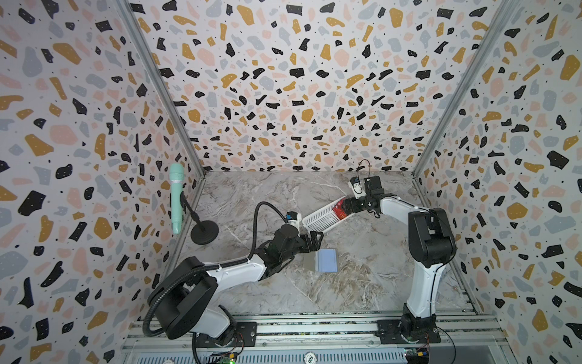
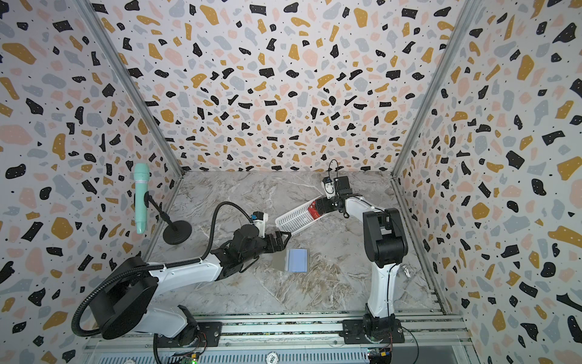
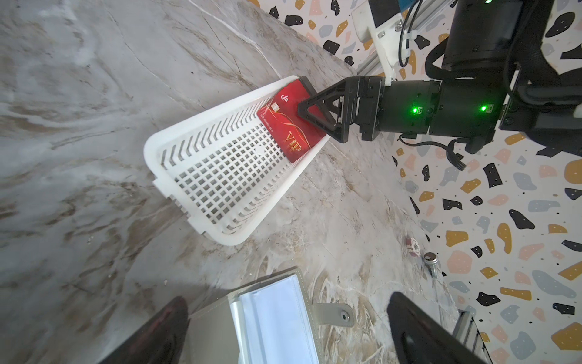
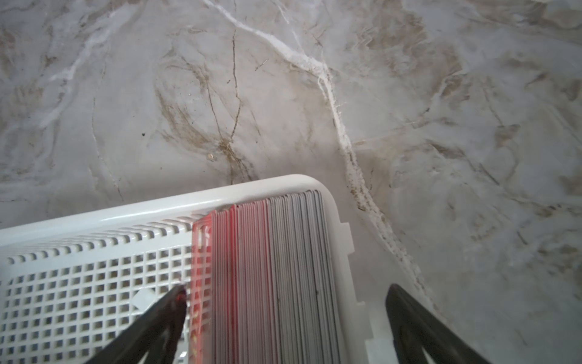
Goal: Insert credit cards into a card holder
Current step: Move the storage box to the center of the table.
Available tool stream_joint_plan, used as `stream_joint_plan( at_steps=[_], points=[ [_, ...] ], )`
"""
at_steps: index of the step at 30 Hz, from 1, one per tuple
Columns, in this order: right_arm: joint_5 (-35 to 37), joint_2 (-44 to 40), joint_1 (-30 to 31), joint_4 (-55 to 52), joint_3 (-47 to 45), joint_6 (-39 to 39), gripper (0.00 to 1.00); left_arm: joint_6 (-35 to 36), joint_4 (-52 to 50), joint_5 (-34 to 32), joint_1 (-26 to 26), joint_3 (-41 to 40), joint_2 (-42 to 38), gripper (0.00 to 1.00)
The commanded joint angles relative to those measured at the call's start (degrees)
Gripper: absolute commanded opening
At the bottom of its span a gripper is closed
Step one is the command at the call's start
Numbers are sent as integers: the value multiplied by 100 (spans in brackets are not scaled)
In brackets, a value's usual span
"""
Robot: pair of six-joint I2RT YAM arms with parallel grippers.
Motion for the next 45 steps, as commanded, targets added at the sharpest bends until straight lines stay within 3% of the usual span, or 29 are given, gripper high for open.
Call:
stream_joint_plan(
  at_steps=[1, 8, 15, 20, 25, 30, 34, 38, 45],
  points=[
    [-292, -2, 8, -278, 218, -153, 100, 111, 216, 104, 37, 84, 30, 100],
    [-481, 171, 47, -350, 302, -98, 93, 79, 338, 205, 36, 31, 101, 99],
    [-226, 100, 194, -221, 150, 35, 83, 2, 449, 270, 32, -45, 87, 98],
    [-136, -216, 345, -32, -202, 159, 70, -11, 436, 290, 33, -89, 9, 98],
    [69, -656, 468, 202, -839, 419, 67, -56, 445, 322, 33, -183, -85, 98],
    [463, -1294, 693, 339, -1650, 809, 67, -60, 335, 421, 34, -229, -211, 97],
    [840, -1772, 887, 460, -2261, 1591, 67, 101, 202, 375, 31, -131, -142, 97],
    [1119, -2073, 1111, 695, -2739, 2025, 77, 151, 149, 422, 39, 61, 37, 97],
    [1175, -2229, 1132, 457, -2648, 1701, 86, 249, 49, 424, 36, 296, 203, 94]
  ],
)
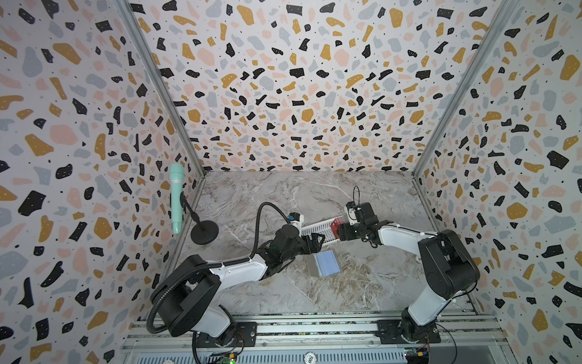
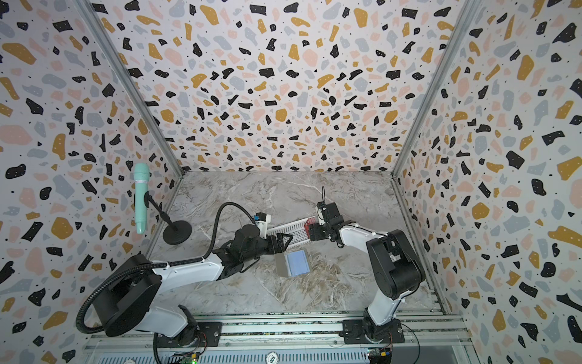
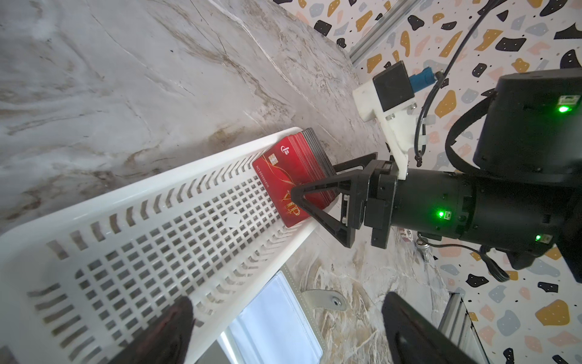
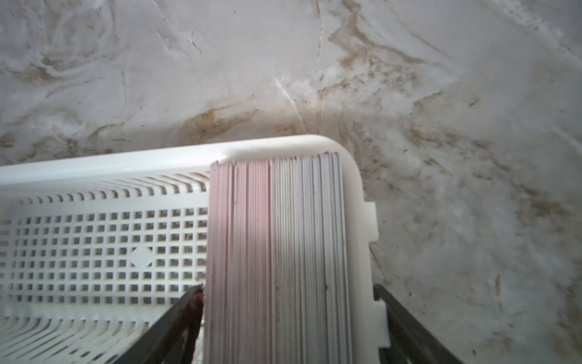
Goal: Insert credit cards into a card holder
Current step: Move the storage box to the center of the table, then pick up the credit card from the storage box.
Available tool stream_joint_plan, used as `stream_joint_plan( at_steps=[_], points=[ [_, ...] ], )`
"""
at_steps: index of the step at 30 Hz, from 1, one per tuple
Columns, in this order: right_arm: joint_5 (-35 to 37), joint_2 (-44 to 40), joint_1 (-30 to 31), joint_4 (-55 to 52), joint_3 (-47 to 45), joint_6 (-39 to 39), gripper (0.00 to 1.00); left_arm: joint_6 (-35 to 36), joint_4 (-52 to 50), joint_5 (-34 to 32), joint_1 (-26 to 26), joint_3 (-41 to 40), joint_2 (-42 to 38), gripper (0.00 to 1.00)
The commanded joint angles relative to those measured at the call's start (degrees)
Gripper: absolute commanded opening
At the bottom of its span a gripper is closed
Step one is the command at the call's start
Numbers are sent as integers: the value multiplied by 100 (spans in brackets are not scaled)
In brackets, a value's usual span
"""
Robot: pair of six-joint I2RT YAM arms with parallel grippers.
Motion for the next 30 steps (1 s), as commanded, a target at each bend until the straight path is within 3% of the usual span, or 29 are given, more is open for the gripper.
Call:
stream_joint_plan(
  at_steps=[1, 11, 21, 24, 30],
  points=[
    [172, -230, -11, -258, 271, -203, 87, 223, -69, 7, 35, 282, 86, 93],
    [85, 155, -33, -845, 851, -993, 99, 512, -454, -14, 131, 858, 609, 83],
    [11, 453, -24, -877, 996, -1203, 99, 760, -675, 188, 248, 1627, 1625, 56],
    [-36, 458, -6, -844, 945, -1238, 99, 798, -717, 361, 248, 1837, 1935, 43],
    [-36, 457, -7, -830, 940, -1225, 99, 873, -843, 603, 252, 2190, 2457, 34]
  ],
)
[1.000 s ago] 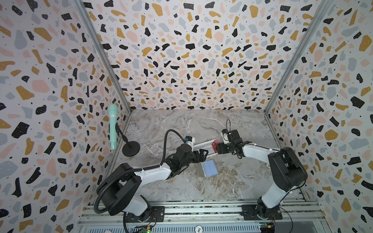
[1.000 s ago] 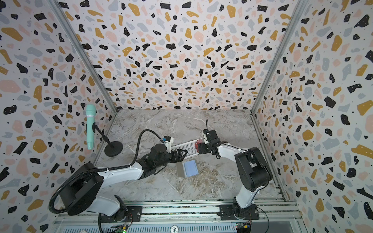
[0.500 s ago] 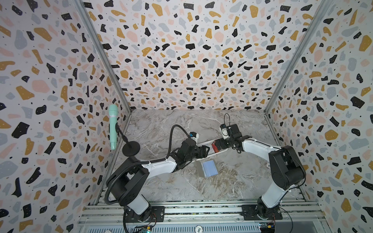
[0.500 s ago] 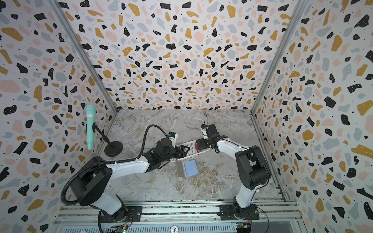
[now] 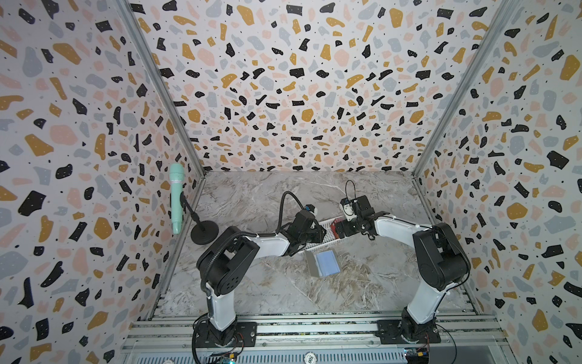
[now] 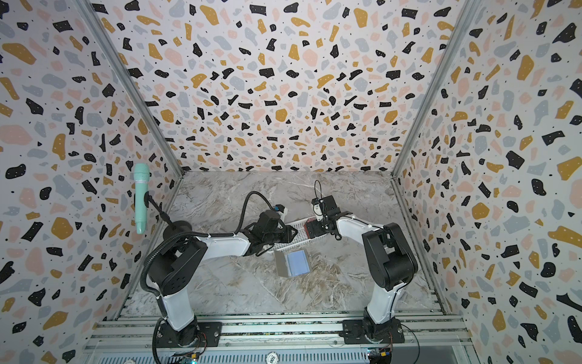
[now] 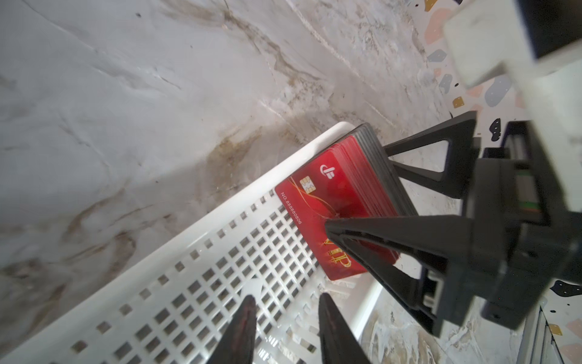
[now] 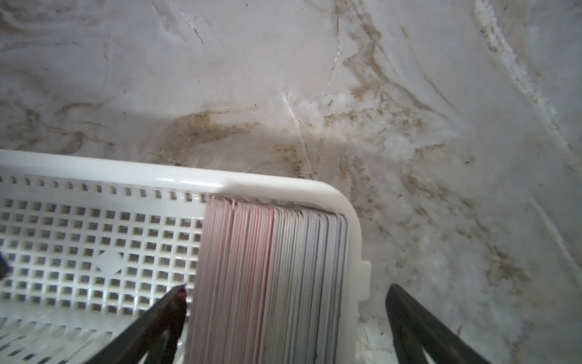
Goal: Insert credit cards into a card holder
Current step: Pick up the credit card from the storage box.
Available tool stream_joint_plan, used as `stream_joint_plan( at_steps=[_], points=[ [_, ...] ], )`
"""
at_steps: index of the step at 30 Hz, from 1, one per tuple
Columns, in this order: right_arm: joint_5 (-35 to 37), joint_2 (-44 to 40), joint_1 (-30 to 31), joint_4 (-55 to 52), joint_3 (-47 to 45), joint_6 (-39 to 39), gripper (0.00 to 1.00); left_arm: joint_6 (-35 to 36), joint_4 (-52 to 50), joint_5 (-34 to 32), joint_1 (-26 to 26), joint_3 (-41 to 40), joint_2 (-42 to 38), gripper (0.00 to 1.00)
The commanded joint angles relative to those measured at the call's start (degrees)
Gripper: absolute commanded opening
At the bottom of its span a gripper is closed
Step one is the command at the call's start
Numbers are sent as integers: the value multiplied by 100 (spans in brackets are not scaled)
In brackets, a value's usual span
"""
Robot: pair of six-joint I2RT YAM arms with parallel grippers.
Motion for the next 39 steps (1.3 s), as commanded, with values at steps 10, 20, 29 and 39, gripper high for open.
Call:
stream_joint_plan(
  at_steps=[10, 20, 29, 39],
  points=[
    [32, 30, 18, -163, 137, -63, 99, 421, -943, 92, 14, 870, 767, 31],
    [14, 93, 24, -121, 147, -67, 100, 478, -1262, -38, 19, 989, 935, 30],
    [-48, -155, -110, -78, 105, 32, 93, 531, -1261, -54, 14, 925, 900, 29],
    [-171, -323, -191, -70, 57, 61, 87, 523, -1249, -41, 14, 910, 864, 28]
  ],
)
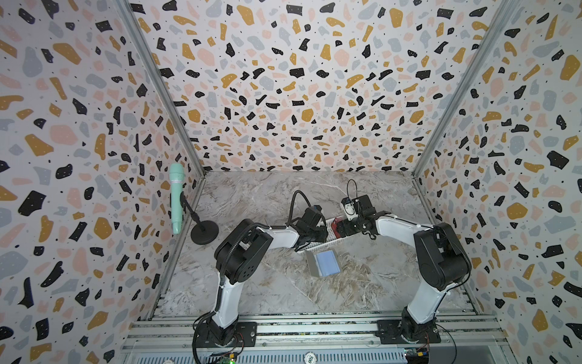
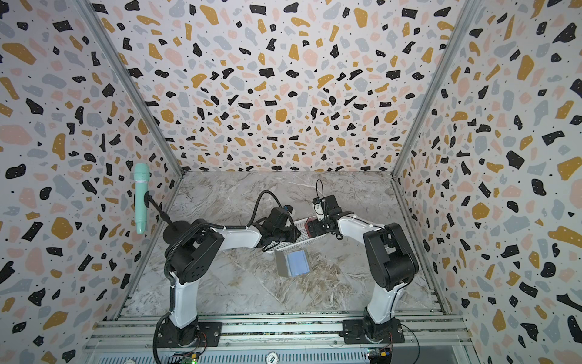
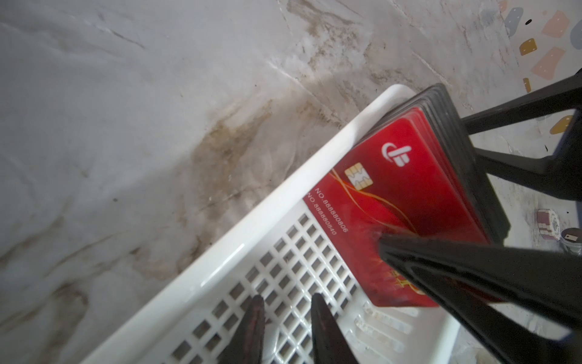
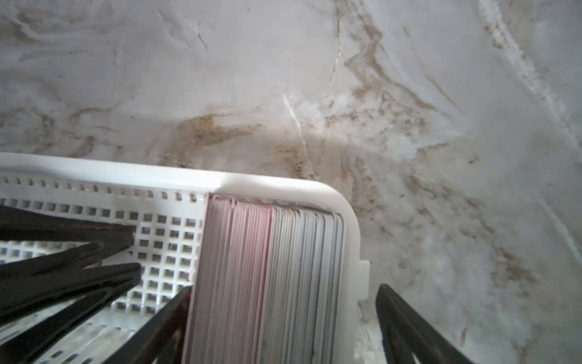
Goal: Insert credit cards into a card holder
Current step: Pick up the credit card from the storage box.
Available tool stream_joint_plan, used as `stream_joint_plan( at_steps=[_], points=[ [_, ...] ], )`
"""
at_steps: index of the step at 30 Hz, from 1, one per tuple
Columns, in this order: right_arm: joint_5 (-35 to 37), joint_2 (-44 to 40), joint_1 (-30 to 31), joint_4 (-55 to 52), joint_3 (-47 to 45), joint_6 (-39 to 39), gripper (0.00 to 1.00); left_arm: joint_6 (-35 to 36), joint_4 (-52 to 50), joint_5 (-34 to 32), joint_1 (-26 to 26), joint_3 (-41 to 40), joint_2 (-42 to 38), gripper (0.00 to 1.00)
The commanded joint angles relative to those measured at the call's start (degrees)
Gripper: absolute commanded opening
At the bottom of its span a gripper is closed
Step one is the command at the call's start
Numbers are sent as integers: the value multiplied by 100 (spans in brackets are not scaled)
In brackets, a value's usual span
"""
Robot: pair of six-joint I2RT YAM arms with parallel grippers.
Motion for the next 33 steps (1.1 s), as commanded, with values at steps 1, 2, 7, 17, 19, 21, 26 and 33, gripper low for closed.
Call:
stream_joint_plan(
  at_steps=[1, 2, 7, 17, 19, 21, 26, 33],
  points=[
    [-49, -277, -49, -58, 58, 24, 86, 70, -333, -50, 14, -74, 25, 28],
    [-70, -279, -49, -69, 59, 26, 85, 66, -323, -51, 14, -61, 33, 28],
    [-142, -242, -49, -68, 65, 29, 78, -14, -153, 110, 14, 4, 60, 28],
    [-180, -192, -13, -58, 64, 28, 73, -251, 346, 496, 14, 297, 261, 32],
    [-172, -204, -13, -62, 52, 21, 72, -288, 461, 551, 14, 317, 290, 33],
    [-162, -209, -13, -60, 42, 18, 72, -346, 573, 629, 14, 313, 328, 34],
    [-180, -207, -18, -46, 24, 29, 72, -442, 767, 716, 14, 396, 464, 36],
    [-182, -202, -9, -40, 15, 24, 71, -518, 825, 785, 12, 503, 570, 42]
  ],
)
